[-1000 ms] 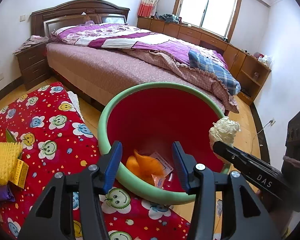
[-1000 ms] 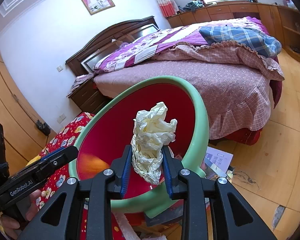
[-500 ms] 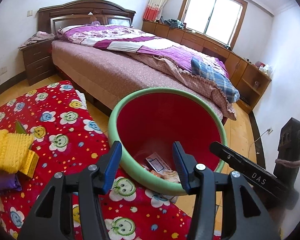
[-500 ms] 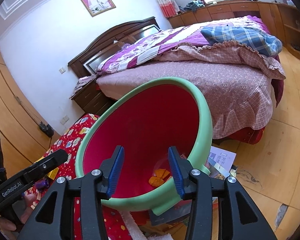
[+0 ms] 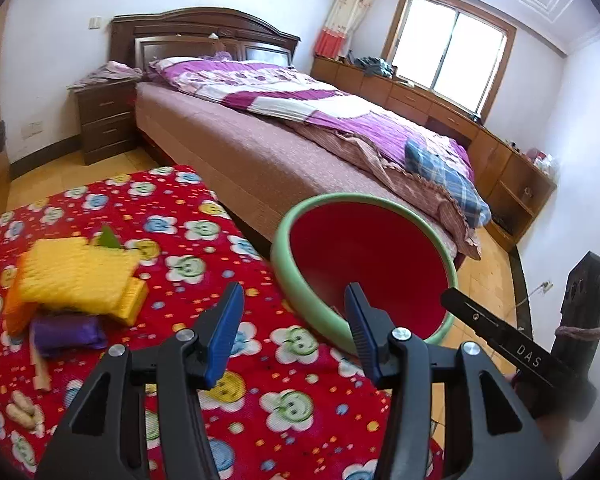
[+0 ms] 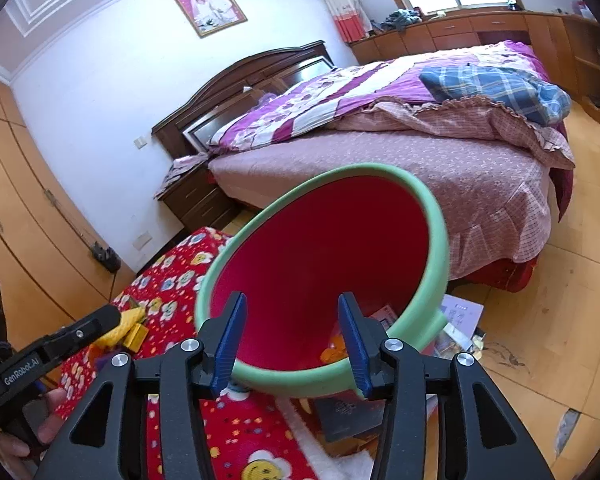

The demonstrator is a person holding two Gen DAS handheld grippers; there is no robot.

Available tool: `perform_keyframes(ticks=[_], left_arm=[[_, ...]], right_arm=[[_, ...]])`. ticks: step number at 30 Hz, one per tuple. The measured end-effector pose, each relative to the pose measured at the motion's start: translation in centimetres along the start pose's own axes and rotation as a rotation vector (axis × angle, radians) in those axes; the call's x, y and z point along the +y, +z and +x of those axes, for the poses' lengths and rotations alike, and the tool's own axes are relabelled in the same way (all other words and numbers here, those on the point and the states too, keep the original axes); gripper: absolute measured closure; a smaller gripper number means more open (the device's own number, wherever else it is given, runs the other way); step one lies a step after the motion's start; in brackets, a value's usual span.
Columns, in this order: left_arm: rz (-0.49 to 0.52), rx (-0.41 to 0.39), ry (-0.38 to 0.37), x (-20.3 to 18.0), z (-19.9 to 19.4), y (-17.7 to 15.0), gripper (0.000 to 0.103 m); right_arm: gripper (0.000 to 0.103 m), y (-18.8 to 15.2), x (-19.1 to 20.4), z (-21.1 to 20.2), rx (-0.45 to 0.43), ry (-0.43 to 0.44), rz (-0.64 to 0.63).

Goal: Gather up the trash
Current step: 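Move both tools back from the bucket over the items on the bedspread, then grasp the purple wrapped packet with the left tool while the right tool grasps the gold box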

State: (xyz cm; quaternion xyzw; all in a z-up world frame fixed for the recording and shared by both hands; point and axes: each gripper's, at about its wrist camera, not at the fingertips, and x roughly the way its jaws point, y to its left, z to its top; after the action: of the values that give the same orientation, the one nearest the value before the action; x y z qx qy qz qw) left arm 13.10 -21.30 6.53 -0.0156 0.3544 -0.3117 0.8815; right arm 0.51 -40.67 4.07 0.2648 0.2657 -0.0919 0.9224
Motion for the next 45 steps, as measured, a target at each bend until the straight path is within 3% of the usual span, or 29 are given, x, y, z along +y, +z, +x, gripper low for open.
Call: perform_keyframes(ticks=[9,17,29,34,36,45], left_arm=[[-0.056,-0.034,0.068,3.3,-3.4,-0.7,0.051],[-0.127,-0.033,0.14,6.9,-5.0,-2.3,0.05],[-0.227,0.026,0.266,12.2,-3.6,-4.6,0.033],[-0.182,0.057,0.32,13.2,-1.5,-4.2,0.033],[-0.153,0.059,0.338,13.4,-0.7,-3.7,0.027],[-0.066,0.12,0.401,13.8,2.4,-2.9,0.026]], right_arm=[[0.045,-1.2,2.7,-0.2,0.028,0.017,-0.037],[0.045,-2.3,4.7,0.0,0.058,0.03,-0.076],[0.044,-3.8,5.9,1.2,0.111,0.04,-0.104],[0.044,-4.1,5.6,1.8,0.128,0.041,-0.096],[0.044,-4.2,5.4,2.0,0.133,0.039,-0.09],[0.044,-4.2,5.0,2.4,0.14,0.044,-0.081]])
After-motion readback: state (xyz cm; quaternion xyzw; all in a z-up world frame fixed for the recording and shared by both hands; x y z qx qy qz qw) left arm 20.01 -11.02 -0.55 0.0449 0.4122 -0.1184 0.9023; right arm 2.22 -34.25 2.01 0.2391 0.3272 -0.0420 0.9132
